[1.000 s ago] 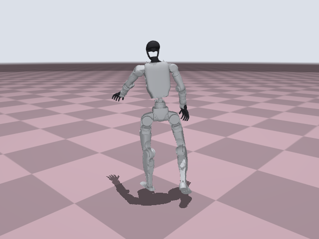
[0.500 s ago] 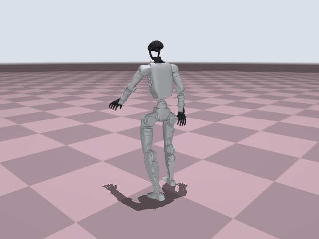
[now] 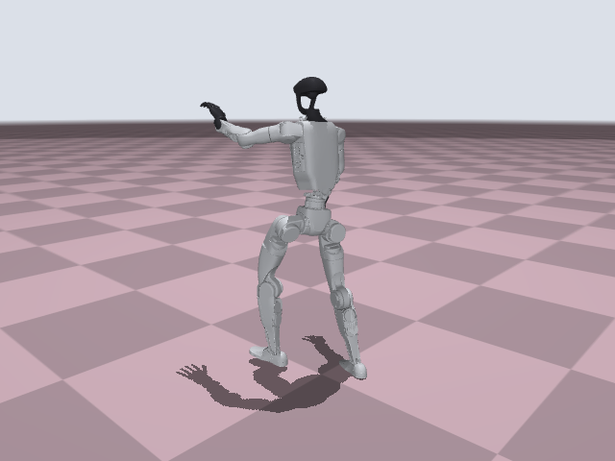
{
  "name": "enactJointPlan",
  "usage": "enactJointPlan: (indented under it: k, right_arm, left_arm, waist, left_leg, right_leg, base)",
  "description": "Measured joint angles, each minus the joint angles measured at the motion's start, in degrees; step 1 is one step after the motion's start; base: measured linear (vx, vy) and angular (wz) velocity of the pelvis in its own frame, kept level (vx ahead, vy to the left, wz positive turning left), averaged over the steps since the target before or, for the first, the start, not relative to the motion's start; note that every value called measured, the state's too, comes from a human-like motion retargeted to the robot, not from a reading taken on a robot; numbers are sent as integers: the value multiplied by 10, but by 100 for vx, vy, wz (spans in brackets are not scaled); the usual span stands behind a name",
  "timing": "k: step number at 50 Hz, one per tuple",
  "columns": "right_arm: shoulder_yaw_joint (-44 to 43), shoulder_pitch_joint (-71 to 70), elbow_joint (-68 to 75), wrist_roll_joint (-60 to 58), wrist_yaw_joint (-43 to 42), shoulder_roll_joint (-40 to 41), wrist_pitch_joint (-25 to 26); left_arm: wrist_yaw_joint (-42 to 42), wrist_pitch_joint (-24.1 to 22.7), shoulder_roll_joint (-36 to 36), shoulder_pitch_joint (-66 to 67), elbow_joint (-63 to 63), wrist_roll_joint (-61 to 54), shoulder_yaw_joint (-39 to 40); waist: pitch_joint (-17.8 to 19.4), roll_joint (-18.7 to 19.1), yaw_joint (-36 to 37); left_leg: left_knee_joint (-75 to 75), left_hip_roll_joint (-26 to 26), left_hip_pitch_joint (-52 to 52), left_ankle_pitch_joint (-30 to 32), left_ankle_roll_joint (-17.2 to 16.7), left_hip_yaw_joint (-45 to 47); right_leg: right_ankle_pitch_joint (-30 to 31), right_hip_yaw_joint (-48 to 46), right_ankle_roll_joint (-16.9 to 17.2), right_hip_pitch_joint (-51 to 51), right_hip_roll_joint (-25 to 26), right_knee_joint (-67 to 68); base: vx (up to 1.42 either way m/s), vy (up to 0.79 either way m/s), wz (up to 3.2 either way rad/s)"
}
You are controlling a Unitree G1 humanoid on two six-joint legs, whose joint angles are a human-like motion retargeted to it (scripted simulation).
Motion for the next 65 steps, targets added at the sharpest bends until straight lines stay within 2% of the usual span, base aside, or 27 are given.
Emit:
enactJointPlan:
  k: [4,6,8,10,13,15,17,20,25,30,33,35,37,40,43,46,50,53,56,59,63,65]
  right_arm:
    - [12,28,-65,-37,-2,0,-21]
    - [12,52,-89,-57,-11,5,-31]
    - [8,78,-101,-72,-23,16,-40]
    - [3,105,-101,-86,-27,34,-49]
    - [-6,148,-96,-107,-9,61,-62]
    - [-3,174,-97,-114,-4,71,-70]
    - [13,196,-98,-120,-10,73,-81]
    - [44,224,-93,-132,-12,71,-95]
    - [57,261,-60,-164,28,78,-96]
    - [36,273,-19,-152,32,87,-82]
    - [27,268,10,-129,24,88,-71]
    - [17,261,28,-120,22,86,-63]
    - [4,250,40,-114,18,80,-55]
    - [-17,230,47,-105,4,67,-41]
    - [-27,206,34,-87,-10,53,-26]
    - [-27,180,8,-68,-11,42,-16]
    - [-17,130,-26,-60,-2,33,-10]
    - [0,86,-46,-64,8,31,-6]
    - [17,51,-68,-67,17,32,-5]
    - [29,25,-89,-71,25,36,-8]
    - [39,2,-108,-77,35,41,-16]
    - [45,-2,-113,-80,40,43,-24]
  left_arm:
    - [7,-23,-25,3,17,-12,-34]
    - [10,-30,-56,17,65,-4,-63]
    - [10,-31,-102,42,153,9,-95]
    - [0,-28,-163,81,277,27,-110]
    - [-27,-16,-240,149,441,55,-68]
    - [-27,-9,-260,195,480,64,-37]
    - [-11,-10,-263,239,472,70,-27]
    - [1,-15,-266,289,447,83,-32]
    - [-27,-7,-282,304,457,127,-10]
    - [-24,-16,-278,283,440,113,-1]
    - [-19,-25,-264,261,410,93,-12]
    - [-19,-27,-251,240,384,89,-14]
    - [-17,-26,-234,216,350,83,-7]
    - [-4,-18,-204,178,284,67,10]
    - [11,-1,-166,139,202,41,20]
    - [23,15,-122,96,124,26,29]
    - [29,29,-71,38,40,33,55]
    - [25,38,-45,4,0,38,72]
    - [19,44,-31,-15,-17,38,79]
    - [11,43,-26,-21,-18,36,86]
    - [1,30,-24,-10,-3,28,96]
    - [-4,16,-26,1,15,22,99]
  waist:
    - [8,27,-8]
    - [12,36,-25]
    - [21,38,-51]
    - [37,35,-81]
    - [54,23,-116]
    - [62,14,-129]
    - [68,9,-135]
    - [74,6,-141]
    - [78,8,-156]
    - [84,1,-179]
    - [80,-11,-190]
    - [72,-14,-190]
    - [60,-10,-184]
    - [45,4,-168]
    - [36,8,-147]
    - [27,10,-123]
    - [23,7,-86]
    - [25,5,-63]
    - [24,5,-44]
    - [24,5,-30]
    - [29,7,-19]
    - [35,7,-19]
  left_leg:
    - [-232,-10,86,78,-25,8]
    - [-272,-11,113,120,-27,-5]
    - [-280,-13,139,138,-21,-26]
    - [-273,-14,168,123,-19,-48]
    - [-261,-11,199,91,-26,-68]
    - [-256,-8,210,76,-32,-72]
    - [-248,-4,212,62,-35,-73]
    - [-229,2,206,41,-35,-76]
    - [-203,8,191,15,-32,-104]
    - [-204,-12,211,-13,-34,-136]
    - [-206,-35,243,-36,-37,-150]
    - [-204,-48,264,-50,-37,-155]
    - [-187,-53,276,-58,-35,-154]
    - [-118,-48,274,-54,-24,-140]
    - [45,-36,225,-8,2,-131]
    - [238,-29,134,32,10,-152]
    - [412,-18,35,-3,14,-145]
    - [459,10,-10,-18,29,-114]
    - [435,20,-40,-20,26,-105]
    - [338,22,-46,-12,19,-106]
    - [101,30,1,5,26,-85]
    - [-44,27,48,13,19,-64]
  right_leg:
    - [-14,-6,-3,30,27,22]
    - [-14,-13,-15,47,38,41]
    - [-1,-23,-36,58,42,80]
    - [27,-30,-74,52,41,158]
    - [58,-24,-142,-28,33,352]
    - [38,-20,-170,-100,27,471]
    - [-7,-24,-186,-167,20,547]
    - [-52,-39,-200,-246,22,582]
    - [-47,-84,-175,-304,50,457]
    - [13,-121,-102,-271,68,192]
    - [58,-110,-48,-220,76,45]
    - [96,-100,-29,-188,78,-12]
    - [128,-93,-32,-165,78,-32]
    - [119,-81,-46,-136,76,-26]
    - [87,-62,-49,-107,64,-7]
    - [73,-40,-50,-76,58,-13]
    - [60,-5,-47,-40,46,-28]
    - [48,18,-42,-22,38,-29]
    - [36,38,-33,-7,31,-28]
    - [22,55,-26,4,27,-24]
    - [-1,73,-15,17,27,-13]
    - [-13,78,-8,27,28,-5]
  base:
    - [49,20,-8]
    - [51,24,42]
    - [52,24,77]
    - [51,23,89]
    - [45,18,61]
    - [39,12,21]
    - [36,9,6]
    - [33,7,13]
    - [32,3,52]
    - [41,-2,69]
    - [51,-6,50]
    - [55,-7,17]
    - [55,-7,-9]
    - [55,-8,-32]
    - [52,-9,-52]
    - [47,-6,-70]
    - [43,0,-83]
    - [41,4,-77]
    - [40,8,-69]
    - [40,12,-61]
    - [42,16,-49]
    - [45,21,-36]
